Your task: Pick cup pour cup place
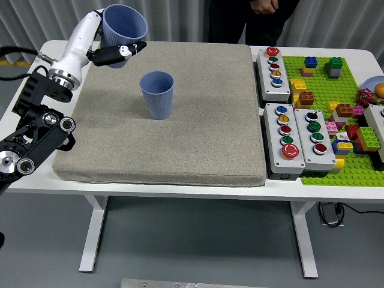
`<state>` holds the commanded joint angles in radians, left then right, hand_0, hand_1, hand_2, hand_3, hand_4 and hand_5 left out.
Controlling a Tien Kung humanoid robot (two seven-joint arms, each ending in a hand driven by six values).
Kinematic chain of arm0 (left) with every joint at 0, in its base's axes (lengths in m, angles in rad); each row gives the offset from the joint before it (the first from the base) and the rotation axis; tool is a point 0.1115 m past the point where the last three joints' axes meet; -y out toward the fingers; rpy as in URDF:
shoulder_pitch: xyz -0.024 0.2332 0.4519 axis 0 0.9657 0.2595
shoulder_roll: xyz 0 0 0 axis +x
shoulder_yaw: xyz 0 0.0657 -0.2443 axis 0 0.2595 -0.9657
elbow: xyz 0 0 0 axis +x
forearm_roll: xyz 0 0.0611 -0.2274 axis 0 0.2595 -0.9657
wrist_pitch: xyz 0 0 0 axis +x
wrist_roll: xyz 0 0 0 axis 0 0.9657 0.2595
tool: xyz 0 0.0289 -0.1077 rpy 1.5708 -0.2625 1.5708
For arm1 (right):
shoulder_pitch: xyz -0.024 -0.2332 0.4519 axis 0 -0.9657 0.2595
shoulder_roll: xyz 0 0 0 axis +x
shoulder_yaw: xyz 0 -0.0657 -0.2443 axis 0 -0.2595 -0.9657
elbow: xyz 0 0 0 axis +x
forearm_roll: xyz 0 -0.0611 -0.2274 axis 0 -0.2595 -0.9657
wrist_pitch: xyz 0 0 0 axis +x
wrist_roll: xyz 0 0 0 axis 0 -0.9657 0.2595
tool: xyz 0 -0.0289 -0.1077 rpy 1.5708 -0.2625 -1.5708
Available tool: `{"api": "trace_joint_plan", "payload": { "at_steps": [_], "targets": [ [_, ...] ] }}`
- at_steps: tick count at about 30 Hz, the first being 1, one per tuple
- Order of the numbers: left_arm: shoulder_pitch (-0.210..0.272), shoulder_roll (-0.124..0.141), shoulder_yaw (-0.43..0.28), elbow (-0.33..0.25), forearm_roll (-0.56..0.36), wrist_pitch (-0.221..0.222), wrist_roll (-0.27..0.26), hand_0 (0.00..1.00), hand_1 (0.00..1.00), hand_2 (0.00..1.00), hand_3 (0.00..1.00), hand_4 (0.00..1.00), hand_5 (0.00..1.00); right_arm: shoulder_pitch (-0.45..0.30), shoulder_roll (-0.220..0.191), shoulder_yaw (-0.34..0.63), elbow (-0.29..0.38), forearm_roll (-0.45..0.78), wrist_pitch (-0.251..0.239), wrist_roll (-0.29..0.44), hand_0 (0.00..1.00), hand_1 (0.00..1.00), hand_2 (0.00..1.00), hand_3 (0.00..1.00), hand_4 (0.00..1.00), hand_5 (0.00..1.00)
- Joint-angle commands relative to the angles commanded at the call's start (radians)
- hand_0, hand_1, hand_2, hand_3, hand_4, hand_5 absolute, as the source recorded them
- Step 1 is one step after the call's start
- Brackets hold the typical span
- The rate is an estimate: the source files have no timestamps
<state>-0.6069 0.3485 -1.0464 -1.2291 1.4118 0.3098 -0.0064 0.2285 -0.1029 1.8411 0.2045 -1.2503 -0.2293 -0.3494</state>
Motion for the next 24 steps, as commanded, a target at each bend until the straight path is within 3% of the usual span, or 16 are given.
{"api": "trace_joint_plan", "payload": {
  "at_steps": [1, 6, 13, 19, 24],
  "targets": [
    [0.028, -0.023, -0.016, -0.006, -0.046, 0.038, -0.024, 0.458, 0.42, 0.443, 0.42, 0.76, 0.325, 0.0, 0.001, 0.003, 0.0, -0.005, 0.001, -0.001, 0.687, 0.638, 0.59, 0.594, 0.002, 0.146],
    [0.094, -0.062, -0.038, -0.016, -0.22, 0.12, -0.064, 0.459, 0.421, 0.444, 0.42, 0.758, 0.33, -0.001, 0.003, 0.008, 0.0, -0.009, 0.003, -0.002, 0.687, 0.638, 0.59, 0.594, 0.002, 0.144],
    [0.171, -0.096, -0.046, 0.011, -0.021, 0.255, -0.121, 0.469, 0.427, 0.447, 0.423, 0.757, 0.339, -0.008, 0.005, 0.012, 0.0, -0.014, 0.004, -0.002, 0.687, 0.638, 0.59, 0.594, 0.002, 0.145],
    [0.228, -0.131, -0.025, 0.075, -0.033, 0.313, -0.237, 0.487, 0.443, 0.447, 0.423, 0.753, 0.352, -0.01, 0.005, 0.016, 0.0, -0.023, 0.004, -0.003, 0.687, 0.638, 0.59, 0.594, 0.002, 0.144],
    [0.27, -0.161, 0.014, 0.122, -0.089, 0.336, -0.276, 0.501, 0.47, 0.467, 0.455, 0.752, 0.354, -0.01, 0.005, 0.017, 0.0, -0.024, 0.004, -0.003, 0.687, 0.638, 0.59, 0.594, 0.002, 0.146]
  ]
}}
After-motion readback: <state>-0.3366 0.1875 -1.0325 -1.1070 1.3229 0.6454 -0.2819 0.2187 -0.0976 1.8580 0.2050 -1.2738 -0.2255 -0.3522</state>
